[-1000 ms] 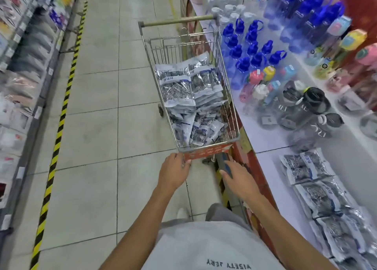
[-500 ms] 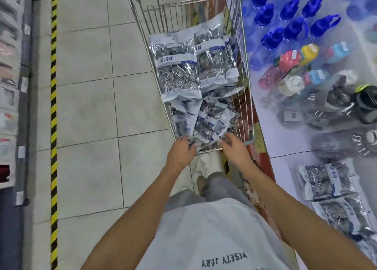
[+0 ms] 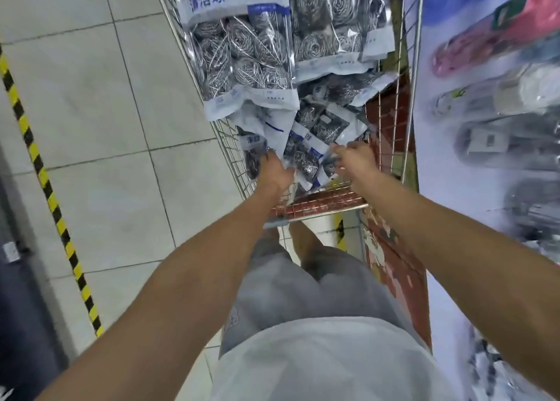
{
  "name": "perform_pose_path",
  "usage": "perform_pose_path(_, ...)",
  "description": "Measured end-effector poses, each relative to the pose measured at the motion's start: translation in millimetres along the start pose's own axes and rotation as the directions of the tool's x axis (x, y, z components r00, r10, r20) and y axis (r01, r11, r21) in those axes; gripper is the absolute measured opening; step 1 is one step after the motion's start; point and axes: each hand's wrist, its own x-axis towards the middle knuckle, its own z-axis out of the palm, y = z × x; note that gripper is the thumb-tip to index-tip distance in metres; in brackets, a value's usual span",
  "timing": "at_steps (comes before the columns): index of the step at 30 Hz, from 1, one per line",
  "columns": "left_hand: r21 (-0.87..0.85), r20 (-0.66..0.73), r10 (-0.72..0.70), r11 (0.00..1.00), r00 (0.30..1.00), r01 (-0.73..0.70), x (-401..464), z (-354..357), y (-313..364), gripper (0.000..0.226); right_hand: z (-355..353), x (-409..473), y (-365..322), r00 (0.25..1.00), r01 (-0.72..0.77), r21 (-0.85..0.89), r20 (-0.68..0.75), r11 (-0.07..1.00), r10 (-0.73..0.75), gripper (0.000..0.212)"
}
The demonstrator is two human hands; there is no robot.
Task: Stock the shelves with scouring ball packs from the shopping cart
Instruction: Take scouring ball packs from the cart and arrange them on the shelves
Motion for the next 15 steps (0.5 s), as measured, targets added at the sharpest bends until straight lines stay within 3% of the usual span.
perform_pose_path(5, -0.016, -0.045, 0.018, 1.000, 0.999, -0.019, 47.4, 4.1, -1.8, 0.087, 21.4, 32.8, -2.5, 0.998, -0.050, 0.032, -0.021, 0.998, 0.051, 0.067)
perform_pose_path(8, 0.052, -0.163, 0.029, 0.998, 0.986, -0.021, 60.0, 10.8, 0.5, 0.088, 31.8, 45.6, -2.7, 0.997, -0.070, 0.006, -0.024, 0.998, 0.070, 0.073)
perform_pose_path(15, 0.161, -0.349, 0.006, 0.985, 0.937, 0.053, 76.9, 14.7, 4.3, 0.086, 48.5, 69.9, -1.7, 0.997, -0.072, -0.081, -0.029, 0.994, 0.070, 0.047)
